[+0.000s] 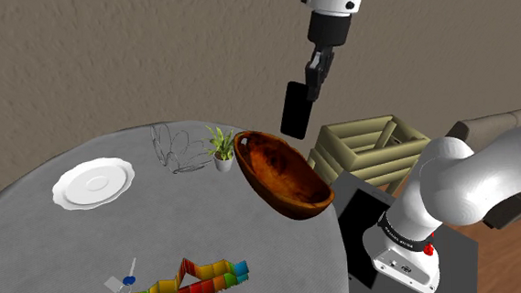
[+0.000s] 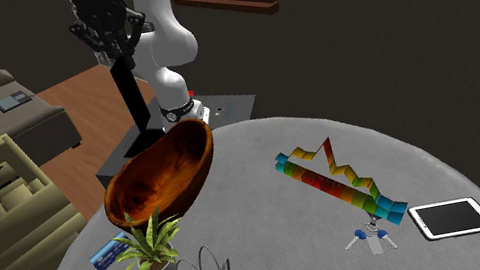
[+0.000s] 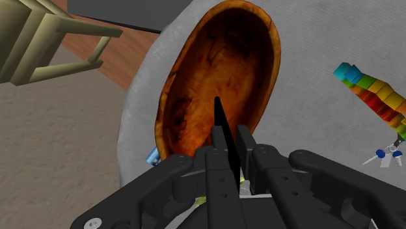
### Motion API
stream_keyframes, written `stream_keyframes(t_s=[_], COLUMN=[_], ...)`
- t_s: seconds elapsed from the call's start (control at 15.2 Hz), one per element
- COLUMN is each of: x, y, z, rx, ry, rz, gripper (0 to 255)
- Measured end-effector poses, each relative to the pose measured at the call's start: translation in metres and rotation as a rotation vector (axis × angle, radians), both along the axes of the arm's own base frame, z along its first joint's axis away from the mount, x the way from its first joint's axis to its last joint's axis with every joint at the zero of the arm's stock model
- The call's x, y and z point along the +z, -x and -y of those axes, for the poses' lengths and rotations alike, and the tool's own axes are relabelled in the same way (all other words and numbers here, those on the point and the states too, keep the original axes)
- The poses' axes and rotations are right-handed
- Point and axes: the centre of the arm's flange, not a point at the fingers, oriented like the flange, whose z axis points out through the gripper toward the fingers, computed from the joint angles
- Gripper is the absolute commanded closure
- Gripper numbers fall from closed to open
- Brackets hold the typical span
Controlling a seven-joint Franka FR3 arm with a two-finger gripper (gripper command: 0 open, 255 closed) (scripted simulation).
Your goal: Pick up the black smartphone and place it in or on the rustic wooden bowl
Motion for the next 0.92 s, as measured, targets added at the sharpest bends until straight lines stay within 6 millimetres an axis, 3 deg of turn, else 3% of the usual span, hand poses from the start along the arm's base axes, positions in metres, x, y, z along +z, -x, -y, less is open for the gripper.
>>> stream_keyframes(t_s=[0.92], x=[-0.07], y=[0.0], z=[-0.001], rx=[0.0], ry=[0.0], rz=[0.0], gripper=[255])
